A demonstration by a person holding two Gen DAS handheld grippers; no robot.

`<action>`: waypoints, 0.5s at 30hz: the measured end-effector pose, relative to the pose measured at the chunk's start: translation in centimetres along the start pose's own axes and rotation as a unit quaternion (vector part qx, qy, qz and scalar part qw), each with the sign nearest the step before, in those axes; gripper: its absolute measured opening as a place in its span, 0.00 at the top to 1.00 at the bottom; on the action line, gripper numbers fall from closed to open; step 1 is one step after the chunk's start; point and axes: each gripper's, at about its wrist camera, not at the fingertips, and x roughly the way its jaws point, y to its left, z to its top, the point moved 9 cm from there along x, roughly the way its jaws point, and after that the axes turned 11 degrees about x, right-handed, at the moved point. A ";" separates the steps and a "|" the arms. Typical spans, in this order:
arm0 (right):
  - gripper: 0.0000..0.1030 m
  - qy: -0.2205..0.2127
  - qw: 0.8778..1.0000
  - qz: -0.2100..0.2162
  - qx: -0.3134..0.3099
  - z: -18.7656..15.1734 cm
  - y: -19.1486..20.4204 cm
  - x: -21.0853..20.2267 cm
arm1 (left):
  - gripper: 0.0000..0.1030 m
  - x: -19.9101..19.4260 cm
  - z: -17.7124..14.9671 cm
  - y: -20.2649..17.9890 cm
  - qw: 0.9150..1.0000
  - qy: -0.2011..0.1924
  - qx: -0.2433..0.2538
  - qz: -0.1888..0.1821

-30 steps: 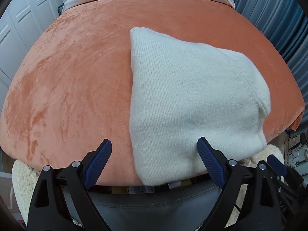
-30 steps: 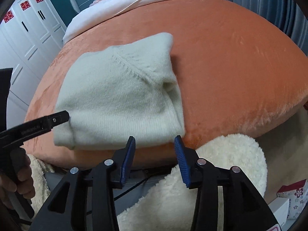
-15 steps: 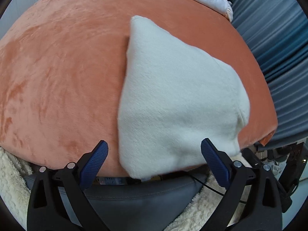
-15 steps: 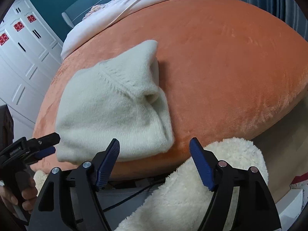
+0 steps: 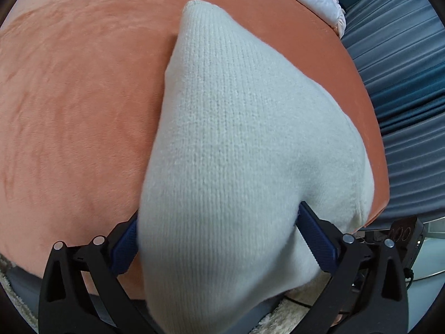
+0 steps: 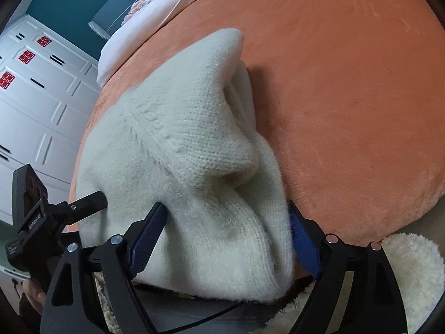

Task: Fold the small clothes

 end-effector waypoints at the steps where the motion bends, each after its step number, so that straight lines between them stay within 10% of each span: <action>1: 0.16 0.001 1.000 0.005 0.001 0.1 0.2 0.3 | 0.04 0.3 0.1 0.0 1.000 0.001 -0.005 -0.010; 6: 0.17 0.000 1.000 0.020 -0.013 0.6 1.3 1.6 | 0.05 0.6 -0.1 -0.1 0.999 0.007 -0.014 -0.028; 12: 0.62 -0.020 0.999 0.038 -0.031 0.6 3.7 -0.1 | 0.29 -2.3 0.0 -1.4 0.999 0.008 0.021 -0.025; 15: 0.66 -0.038 0.998 0.049 -0.031 0.3 4.8 -2.3 | 0.35 -4.4 -1.0 -2.9 0.998 0.013 0.044 -0.040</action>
